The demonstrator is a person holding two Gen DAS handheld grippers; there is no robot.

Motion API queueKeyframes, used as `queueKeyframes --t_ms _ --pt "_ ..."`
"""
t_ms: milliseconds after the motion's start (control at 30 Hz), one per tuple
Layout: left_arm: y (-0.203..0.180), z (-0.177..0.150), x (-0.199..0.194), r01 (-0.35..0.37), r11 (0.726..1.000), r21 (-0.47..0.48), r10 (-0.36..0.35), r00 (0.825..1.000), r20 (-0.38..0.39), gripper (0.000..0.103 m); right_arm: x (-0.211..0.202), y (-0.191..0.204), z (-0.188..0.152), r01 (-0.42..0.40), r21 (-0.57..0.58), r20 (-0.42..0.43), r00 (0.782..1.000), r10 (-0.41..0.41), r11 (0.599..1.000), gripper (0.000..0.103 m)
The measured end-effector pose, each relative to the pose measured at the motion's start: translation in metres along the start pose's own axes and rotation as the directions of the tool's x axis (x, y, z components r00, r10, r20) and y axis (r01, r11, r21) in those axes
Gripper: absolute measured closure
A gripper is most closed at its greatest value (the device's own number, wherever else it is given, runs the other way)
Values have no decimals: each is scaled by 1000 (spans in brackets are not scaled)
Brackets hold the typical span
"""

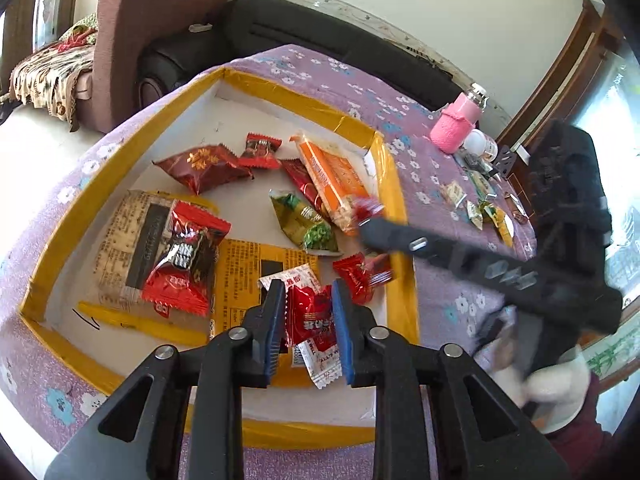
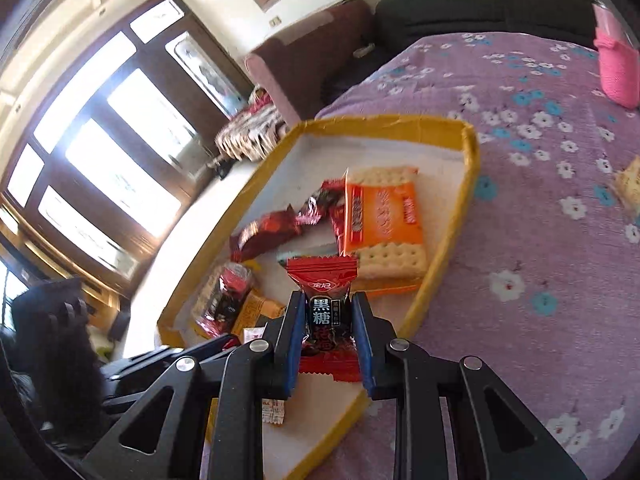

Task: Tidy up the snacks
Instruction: 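Carry both candies into the tray and open both grippers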

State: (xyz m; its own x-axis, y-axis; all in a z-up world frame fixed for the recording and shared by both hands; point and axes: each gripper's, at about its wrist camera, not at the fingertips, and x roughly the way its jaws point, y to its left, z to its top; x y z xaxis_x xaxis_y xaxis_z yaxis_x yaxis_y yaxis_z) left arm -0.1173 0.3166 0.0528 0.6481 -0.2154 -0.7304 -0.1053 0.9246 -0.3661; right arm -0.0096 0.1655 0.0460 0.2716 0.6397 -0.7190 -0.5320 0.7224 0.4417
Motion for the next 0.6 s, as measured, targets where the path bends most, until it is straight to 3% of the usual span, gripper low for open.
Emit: queueKeyframes --t_ms 167,367,467,600 --pt "6 4 -14 -3 1000 -12 3 999 39 61 17 9 -5 41 -7 -40 998 -41 999 75" --pt "1 3 -27 -45 998 -53 49 996 69 36 -3 11 -11 50 -6 3 999 -50 999 66" --pt "-12 2 -32 -70 997 -27 72 994 83 36 -20 4 -17 55 7 38 998 -55 998 62" --pt "-35 -4 -37 -169 985 37 164 981 102 36 -42 -11 -27 81 35 71 994 -83 996 59"
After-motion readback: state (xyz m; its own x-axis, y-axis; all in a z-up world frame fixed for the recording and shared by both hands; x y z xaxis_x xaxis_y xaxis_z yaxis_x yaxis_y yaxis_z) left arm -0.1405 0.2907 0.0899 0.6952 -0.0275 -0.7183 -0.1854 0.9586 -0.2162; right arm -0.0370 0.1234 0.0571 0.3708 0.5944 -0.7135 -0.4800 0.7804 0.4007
